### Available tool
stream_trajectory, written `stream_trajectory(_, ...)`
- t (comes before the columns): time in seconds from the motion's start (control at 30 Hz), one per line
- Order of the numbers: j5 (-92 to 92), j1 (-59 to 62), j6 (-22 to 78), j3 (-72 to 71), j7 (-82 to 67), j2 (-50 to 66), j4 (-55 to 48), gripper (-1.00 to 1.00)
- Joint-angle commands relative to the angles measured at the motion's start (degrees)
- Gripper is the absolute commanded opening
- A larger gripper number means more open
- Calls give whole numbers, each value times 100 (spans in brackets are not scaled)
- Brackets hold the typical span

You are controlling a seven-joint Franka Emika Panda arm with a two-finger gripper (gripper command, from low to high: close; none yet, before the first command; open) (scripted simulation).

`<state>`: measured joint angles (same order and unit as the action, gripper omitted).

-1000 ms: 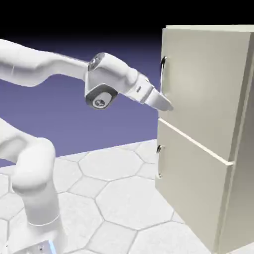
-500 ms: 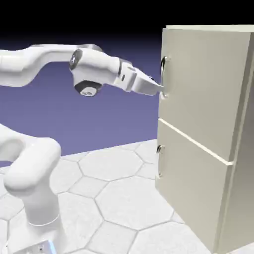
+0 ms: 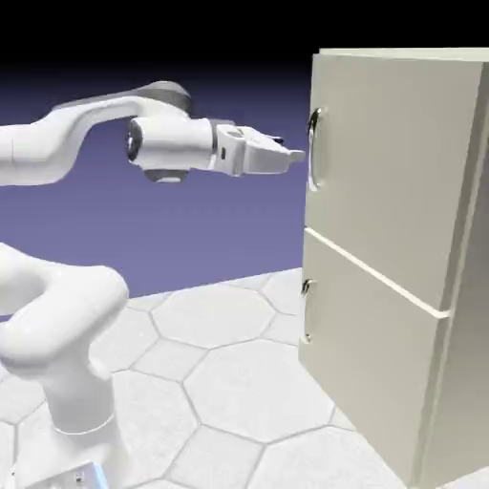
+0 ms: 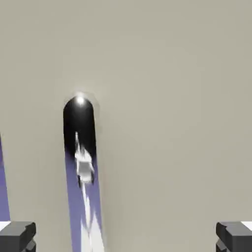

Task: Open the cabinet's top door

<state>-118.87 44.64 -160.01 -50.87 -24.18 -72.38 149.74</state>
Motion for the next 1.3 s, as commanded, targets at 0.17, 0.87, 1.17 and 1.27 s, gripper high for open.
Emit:
stream_trajectory(0.17, -1309, 499, 154, -560, -734, -437, -124, 0)
stream_trajectory(0.87, -209, -531, 2740, 1585, -1538, -884, 1472, -100)
stream_trajectory(1.17, 1468, -856, 3992, 3454, -1661, -1233, 2096, -100)
stream_trajectory(1.27, 2038, -845, 4394, 4077, -1721, -1243, 2170, -100)
